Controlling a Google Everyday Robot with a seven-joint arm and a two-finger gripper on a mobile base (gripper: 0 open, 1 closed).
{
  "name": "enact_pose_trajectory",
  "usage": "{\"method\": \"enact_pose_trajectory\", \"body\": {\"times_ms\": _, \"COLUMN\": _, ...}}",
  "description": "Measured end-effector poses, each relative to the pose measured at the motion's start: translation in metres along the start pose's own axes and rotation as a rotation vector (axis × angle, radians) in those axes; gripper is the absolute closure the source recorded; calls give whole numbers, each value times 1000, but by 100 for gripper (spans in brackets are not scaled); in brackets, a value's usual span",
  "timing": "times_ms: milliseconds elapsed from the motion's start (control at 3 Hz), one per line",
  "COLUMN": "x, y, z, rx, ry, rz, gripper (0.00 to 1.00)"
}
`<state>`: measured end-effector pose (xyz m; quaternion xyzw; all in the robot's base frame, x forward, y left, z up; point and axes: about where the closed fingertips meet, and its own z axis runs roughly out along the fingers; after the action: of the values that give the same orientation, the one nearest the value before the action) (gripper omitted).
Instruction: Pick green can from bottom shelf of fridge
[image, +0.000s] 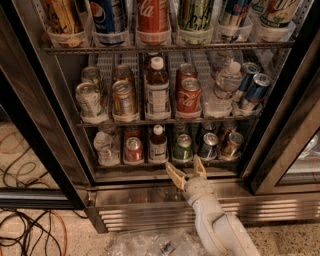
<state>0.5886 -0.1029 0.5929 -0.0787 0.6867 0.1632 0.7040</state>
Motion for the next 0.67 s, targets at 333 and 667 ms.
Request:
{"method": "enact_pose_trajectory", "body": {"times_ms": 333, "x": 0, "y": 0, "z": 0, "rx": 0, "ry": 0, "rz": 0, "gripper": 13}}
{"method": "enact_pose_trajectory", "body": {"times_ms": 667, "x": 1, "y": 0, "z": 1, "rx": 1, "ry": 0, "rz": -1, "gripper": 12}}
